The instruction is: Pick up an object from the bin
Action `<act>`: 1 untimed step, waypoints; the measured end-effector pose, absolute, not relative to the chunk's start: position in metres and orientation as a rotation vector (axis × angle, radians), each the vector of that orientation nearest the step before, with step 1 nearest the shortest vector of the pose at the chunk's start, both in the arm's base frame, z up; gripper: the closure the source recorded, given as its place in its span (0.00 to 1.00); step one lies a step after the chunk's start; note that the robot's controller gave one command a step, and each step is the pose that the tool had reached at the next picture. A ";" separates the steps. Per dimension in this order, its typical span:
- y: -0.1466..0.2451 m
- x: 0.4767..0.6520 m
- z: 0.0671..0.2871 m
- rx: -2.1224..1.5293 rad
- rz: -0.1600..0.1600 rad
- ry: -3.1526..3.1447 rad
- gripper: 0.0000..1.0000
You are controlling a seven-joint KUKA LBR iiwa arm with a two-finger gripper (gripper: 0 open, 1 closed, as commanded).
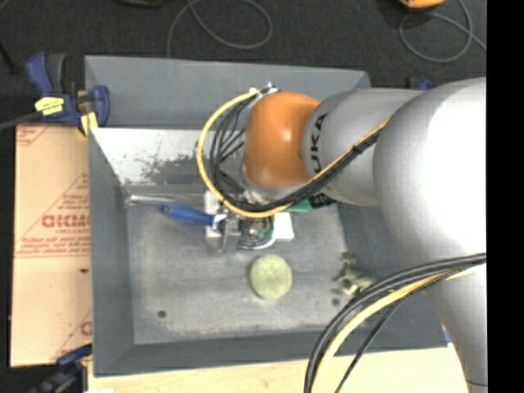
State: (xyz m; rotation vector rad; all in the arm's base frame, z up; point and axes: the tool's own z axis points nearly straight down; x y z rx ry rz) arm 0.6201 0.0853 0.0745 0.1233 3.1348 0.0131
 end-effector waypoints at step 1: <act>0.085 0.619 0.077 0.123 0.012 3.137 1.00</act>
Offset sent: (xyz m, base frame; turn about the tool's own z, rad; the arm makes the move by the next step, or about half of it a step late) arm 0.0001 -0.0001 0.0705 0.0000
